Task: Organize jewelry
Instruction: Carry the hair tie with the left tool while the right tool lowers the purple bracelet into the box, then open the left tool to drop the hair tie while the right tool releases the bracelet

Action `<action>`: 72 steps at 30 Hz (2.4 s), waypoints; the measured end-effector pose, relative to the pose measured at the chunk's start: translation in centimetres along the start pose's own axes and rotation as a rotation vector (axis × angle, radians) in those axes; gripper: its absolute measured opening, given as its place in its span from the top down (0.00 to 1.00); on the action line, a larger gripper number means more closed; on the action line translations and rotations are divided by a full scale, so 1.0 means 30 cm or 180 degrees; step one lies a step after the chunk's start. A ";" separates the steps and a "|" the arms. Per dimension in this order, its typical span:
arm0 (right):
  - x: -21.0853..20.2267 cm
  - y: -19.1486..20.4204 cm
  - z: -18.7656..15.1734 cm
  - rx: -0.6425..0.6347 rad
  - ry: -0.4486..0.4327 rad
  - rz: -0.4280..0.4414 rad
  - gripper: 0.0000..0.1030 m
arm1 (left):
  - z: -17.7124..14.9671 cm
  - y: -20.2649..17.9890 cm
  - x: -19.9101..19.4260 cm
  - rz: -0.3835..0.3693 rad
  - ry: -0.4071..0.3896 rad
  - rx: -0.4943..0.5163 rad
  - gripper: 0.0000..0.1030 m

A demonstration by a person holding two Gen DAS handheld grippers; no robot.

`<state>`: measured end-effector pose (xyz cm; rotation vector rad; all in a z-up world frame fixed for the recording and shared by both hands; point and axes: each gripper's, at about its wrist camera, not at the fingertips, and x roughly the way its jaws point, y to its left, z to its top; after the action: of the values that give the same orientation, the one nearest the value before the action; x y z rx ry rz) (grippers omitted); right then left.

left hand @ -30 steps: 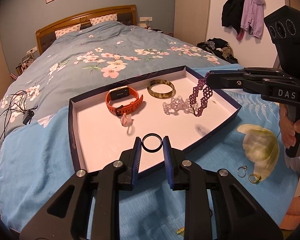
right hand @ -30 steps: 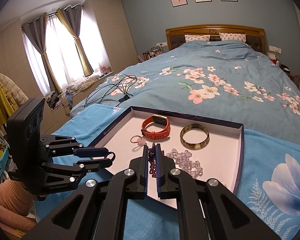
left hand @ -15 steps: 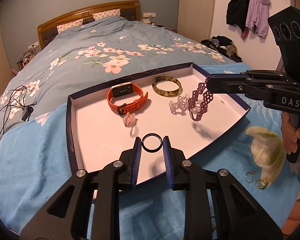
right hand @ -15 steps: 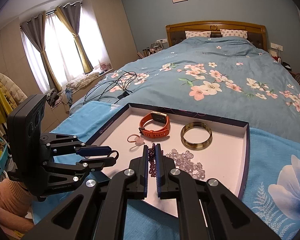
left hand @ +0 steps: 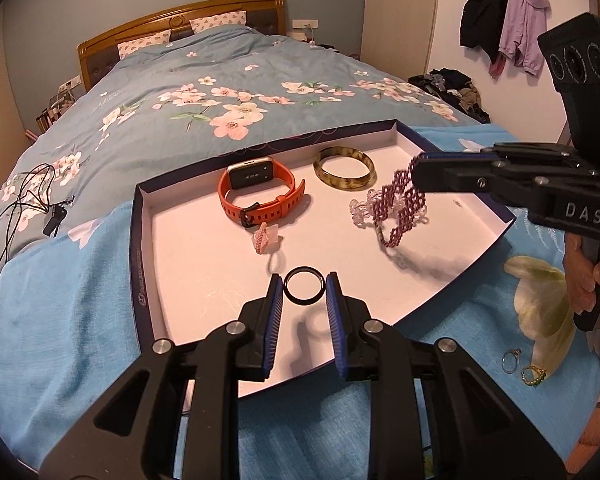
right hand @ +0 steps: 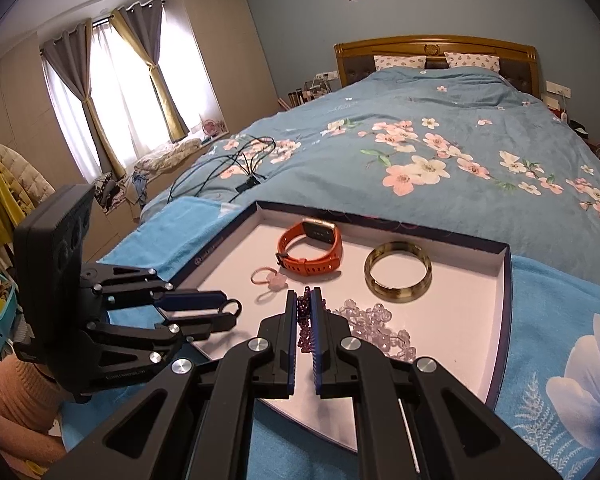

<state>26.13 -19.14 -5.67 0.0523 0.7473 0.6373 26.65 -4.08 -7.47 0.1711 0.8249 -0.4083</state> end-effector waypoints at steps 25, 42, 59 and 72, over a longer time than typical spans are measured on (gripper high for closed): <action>0.133 -0.097 -0.042 -0.0044 0.0434 -0.0429 0.95 | 0.015 0.007 0.064 0.0038 0.0134 0.0015 0.78; 0.124 -0.120 -0.016 0.0119 0.0280 -0.0547 0.95 | 0.043 0.033 0.119 0.0083 0.0240 -0.0045 0.78; 0.110 -0.137 -0.015 0.0236 0.0269 -0.0584 0.90 | 0.077 0.047 0.135 0.0210 0.0231 -0.0136 0.73; -0.008 -0.104 -0.048 0.0215 0.0115 -0.0576 0.79 | -0.010 0.069 -0.118 0.0249 -0.0233 -0.0251 0.57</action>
<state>26.71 -22.06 -7.41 0.0348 0.7985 0.4415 25.17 -1.10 -5.05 0.1141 0.7584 -0.3061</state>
